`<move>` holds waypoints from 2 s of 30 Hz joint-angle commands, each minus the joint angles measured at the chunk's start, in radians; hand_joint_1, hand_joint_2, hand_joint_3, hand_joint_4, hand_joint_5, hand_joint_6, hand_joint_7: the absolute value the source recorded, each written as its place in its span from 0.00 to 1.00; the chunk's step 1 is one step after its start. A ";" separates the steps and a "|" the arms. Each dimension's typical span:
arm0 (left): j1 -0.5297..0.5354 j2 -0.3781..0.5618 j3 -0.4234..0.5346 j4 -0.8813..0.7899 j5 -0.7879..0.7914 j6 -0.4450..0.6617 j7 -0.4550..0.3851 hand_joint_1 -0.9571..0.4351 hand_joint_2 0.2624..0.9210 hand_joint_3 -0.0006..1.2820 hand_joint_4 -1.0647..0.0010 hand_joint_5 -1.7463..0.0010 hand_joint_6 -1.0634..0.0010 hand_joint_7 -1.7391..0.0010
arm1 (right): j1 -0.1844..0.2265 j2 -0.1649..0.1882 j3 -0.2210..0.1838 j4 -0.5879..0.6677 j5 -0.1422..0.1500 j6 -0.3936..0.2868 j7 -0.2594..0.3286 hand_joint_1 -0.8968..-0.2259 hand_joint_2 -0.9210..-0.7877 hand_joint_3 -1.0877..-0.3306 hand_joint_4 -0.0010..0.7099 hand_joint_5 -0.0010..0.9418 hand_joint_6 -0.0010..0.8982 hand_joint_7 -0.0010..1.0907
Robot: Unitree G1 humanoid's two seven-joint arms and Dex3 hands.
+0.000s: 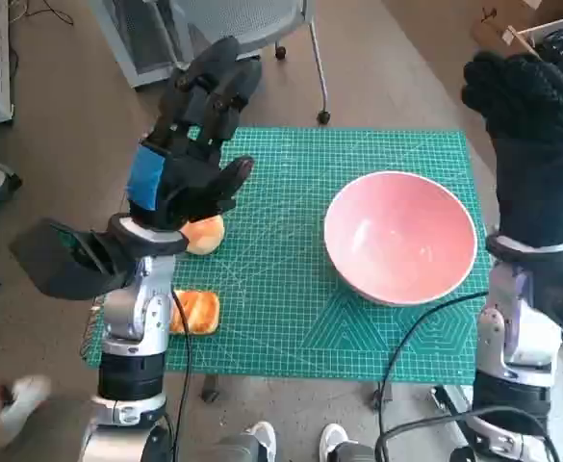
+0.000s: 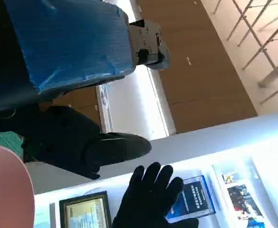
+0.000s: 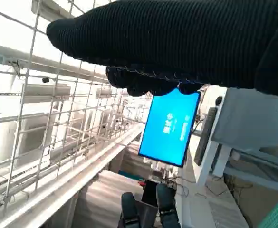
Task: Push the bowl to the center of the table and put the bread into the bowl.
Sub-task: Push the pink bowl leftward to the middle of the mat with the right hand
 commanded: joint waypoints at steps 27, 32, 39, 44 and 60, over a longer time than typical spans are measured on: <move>-0.015 0.001 0.005 0.021 -0.008 -0.014 -0.018 0.35 0.85 0.40 1.00 0.82 1.00 0.69 | 0.039 0.003 0.008 -0.027 -0.015 0.033 -0.022 0.60 0.00 0.70 0.51 0.00 0.26 0.43; -0.020 -0.003 0.006 0.036 -0.009 -0.024 -0.024 0.35 0.84 0.40 1.00 0.81 1.00 0.68 | 0.049 -0.003 0.000 -0.038 -0.010 0.039 -0.020 0.61 0.00 0.70 0.51 0.00 0.25 0.43; -0.020 -0.009 0.005 0.045 -0.009 -0.037 -0.031 0.34 0.84 0.39 1.00 0.81 1.00 0.68 | 0.064 -0.019 -0.022 -0.040 0.003 0.032 -0.006 0.60 0.00 0.70 0.50 0.00 0.25 0.43; -0.016 -0.011 0.004 0.048 -0.009 -0.042 -0.034 0.34 0.85 0.38 1.00 0.81 1.00 0.69 | 0.062 -0.054 -0.079 0.049 0.032 -0.011 0.025 0.57 0.00 0.72 0.51 0.00 0.25 0.42; -0.005 0.001 0.010 0.018 -0.014 -0.020 -0.025 0.35 0.86 0.38 1.00 0.81 1.00 0.69 | -0.033 -0.101 -0.224 0.638 0.012 -0.237 -0.047 0.57 0.00 0.69 0.45 0.00 0.30 0.39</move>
